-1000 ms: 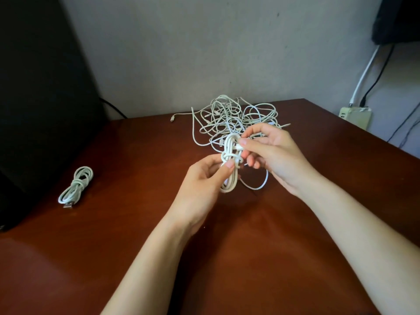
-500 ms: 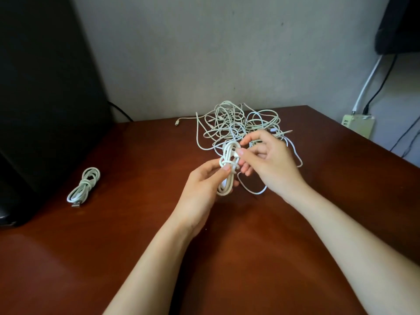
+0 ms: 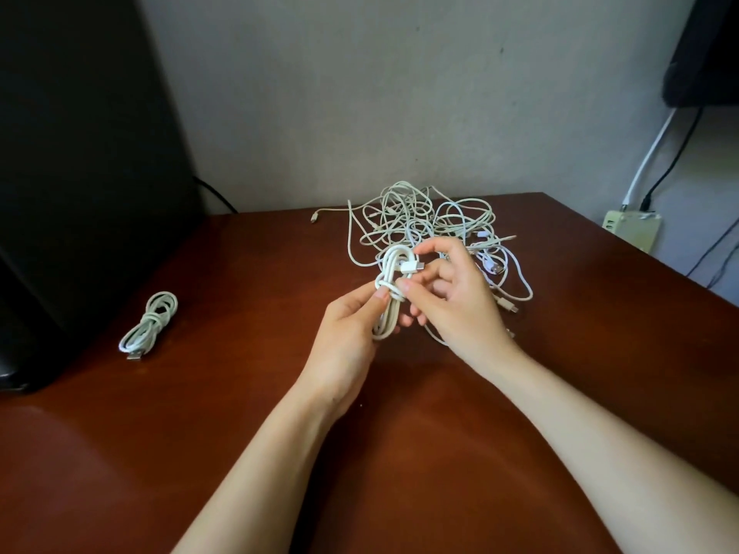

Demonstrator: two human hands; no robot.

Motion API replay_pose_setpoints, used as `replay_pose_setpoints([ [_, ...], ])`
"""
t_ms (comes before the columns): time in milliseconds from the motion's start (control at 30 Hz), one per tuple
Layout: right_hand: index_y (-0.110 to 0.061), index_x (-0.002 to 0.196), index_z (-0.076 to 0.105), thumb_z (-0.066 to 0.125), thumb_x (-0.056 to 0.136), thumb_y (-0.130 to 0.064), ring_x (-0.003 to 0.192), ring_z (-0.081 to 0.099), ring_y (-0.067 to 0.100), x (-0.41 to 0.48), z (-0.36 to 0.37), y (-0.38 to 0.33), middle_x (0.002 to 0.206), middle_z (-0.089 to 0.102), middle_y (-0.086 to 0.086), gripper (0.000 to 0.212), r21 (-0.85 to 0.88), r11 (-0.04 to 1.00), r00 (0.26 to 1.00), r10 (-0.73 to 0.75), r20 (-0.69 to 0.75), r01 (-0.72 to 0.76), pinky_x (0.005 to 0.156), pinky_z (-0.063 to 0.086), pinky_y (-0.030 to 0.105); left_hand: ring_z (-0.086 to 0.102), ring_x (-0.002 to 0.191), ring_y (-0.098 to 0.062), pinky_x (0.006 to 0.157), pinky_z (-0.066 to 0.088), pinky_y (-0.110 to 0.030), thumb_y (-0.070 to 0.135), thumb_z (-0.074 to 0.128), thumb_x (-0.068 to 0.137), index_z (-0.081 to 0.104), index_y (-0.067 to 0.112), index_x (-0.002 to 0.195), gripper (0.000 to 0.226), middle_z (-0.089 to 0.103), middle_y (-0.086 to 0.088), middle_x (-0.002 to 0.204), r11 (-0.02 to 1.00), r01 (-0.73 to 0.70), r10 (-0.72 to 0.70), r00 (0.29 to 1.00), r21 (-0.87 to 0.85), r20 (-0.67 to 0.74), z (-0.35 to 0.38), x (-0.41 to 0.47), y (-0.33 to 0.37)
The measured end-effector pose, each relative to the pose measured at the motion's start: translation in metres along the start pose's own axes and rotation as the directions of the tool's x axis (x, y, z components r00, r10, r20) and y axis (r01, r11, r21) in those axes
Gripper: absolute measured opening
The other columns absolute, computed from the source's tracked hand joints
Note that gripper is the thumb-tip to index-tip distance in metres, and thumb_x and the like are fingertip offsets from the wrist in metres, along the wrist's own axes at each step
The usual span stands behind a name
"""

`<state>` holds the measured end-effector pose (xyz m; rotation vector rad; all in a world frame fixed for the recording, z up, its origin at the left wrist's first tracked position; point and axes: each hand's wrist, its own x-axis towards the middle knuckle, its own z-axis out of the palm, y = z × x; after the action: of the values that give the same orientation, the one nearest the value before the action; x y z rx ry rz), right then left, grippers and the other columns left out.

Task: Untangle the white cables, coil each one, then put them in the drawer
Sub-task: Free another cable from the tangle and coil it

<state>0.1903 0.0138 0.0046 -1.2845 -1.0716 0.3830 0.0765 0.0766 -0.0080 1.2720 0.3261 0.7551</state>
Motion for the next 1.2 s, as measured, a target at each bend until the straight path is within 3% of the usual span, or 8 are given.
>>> replay_pose_setpoints([
  [133,-0.02,0.097,0.053,0.064,0.087,-0.004,0.053,0.053,0.008,0.005,-0.006,0.001,0.07,0.056,0.001,0.022,-0.005,0.999,0.999,0.032,-0.017,-0.032,0.049,0.045,0.024,0.048,0.066,-0.01,0.065,0.036,-0.024,0.002,0.053,0.086,0.067,0.0,0.099,0.02,0.058,-0.004,0.074,0.999,0.042,-0.042,0.998,0.009,0.042,0.002,0.0,0.004],
  [267,-0.019,0.092,0.059,0.059,0.092,-0.016,0.056,0.056,0.008,0.012,-0.013,-0.001,0.08,0.06,0.003,0.003,0.023,0.993,0.99,0.116,-0.077,-0.114,0.05,0.046,0.023,0.043,0.066,-0.008,0.064,0.033,-0.024,0.002,0.058,0.07,0.066,0.001,0.107,0.038,0.056,0.0,0.075,0.99,0.061,-0.074,0.992,0.124,0.105,0.005,-0.005,0.007],
  [433,-0.015,0.092,0.068,0.063,0.09,-0.023,0.071,0.063,0.007,0.019,-0.015,-0.008,0.084,0.065,0.001,0.009,-0.093,0.982,0.986,0.166,0.007,-0.164,0.061,0.056,0.027,0.048,0.075,-0.019,0.076,0.036,-0.037,0.0,0.06,0.07,0.067,0.011,0.113,0.045,0.061,-0.005,0.085,0.971,0.086,-0.116,0.986,0.222,0.123,0.007,-0.008,0.012],
  [567,-0.007,0.094,0.07,0.063,0.091,-0.021,0.067,0.064,0.003,0.028,-0.006,-0.014,0.081,0.067,0.002,0.016,-0.166,0.967,0.968,0.214,0.131,-0.191,0.058,0.053,0.019,0.048,0.073,-0.011,0.069,0.037,-0.024,-0.003,0.064,0.083,0.065,0.01,0.113,0.033,0.058,-0.002,0.085,0.917,0.087,-0.12,0.991,0.39,0.061,-0.004,-0.015,0.023],
  [733,-0.014,0.081,0.069,0.064,0.09,-0.027,0.064,0.059,0.004,0.042,0.039,-0.01,0.072,0.062,-0.002,0.016,-0.239,0.954,0.948,0.234,0.218,-0.181,0.057,0.053,0.021,0.049,0.092,-0.009,0.075,0.036,-0.019,0.024,0.076,0.08,0.053,0.022,0.116,0.043,0.051,0.006,0.102,0.456,0.127,0.138,0.968,0.881,-0.211,-0.038,-0.028,0.045],
  [967,-0.023,0.074,0.069,0.066,0.088,-0.032,0.066,0.062,0.009,0.06,0.128,-0.005,0.075,0.065,-0.004,0.017,-0.253,0.955,0.926,0.228,0.3,-0.153,0.06,0.055,0.025,0.06,0.089,-0.016,0.068,0.047,-0.029,0.046,0.071,0.08,0.046,0.023,0.103,0.041,0.06,0.004,0.098,0.094,0.313,0.378,0.867,0.945,-0.325,-0.094,-0.054,0.071],
  [1067,-0.026,0.076,0.066,0.059,0.093,-0.026,0.07,0.066,0.016,0.065,0.162,0.004,0.079,0.066,-0.002,0.019,-0.245,0.949,0.927,0.264,0.267,-0.2,0.076,0.059,0.039,0.057,0.098,-0.021,0.082,0.041,-0.033,0.053,0.066,0.081,0.055,0.021,0.111,0.045,0.062,-0.002,0.101,-0.045,0.412,0.435,0.828,0.91,-0.353,-0.12,-0.053,0.072],
  [1200,-0.023,0.11,0.067,0.045,0.098,-0.028,0.105,0.06,0.019,0.062,0.189,0.013,0.112,0.066,0.001,0.025,-0.332,0.923,0.901,0.303,0.312,-0.195,0.095,0.048,0.035,0.053,0.109,-0.025,0.093,0.028,-0.035,0.05,0.068,0.081,0.058,0.015,0.115,0.05,0.066,-0.005,0.102,-0.082,0.445,0.461,0.81,0.892,-0.362,-0.147,-0.051,0.064],
])
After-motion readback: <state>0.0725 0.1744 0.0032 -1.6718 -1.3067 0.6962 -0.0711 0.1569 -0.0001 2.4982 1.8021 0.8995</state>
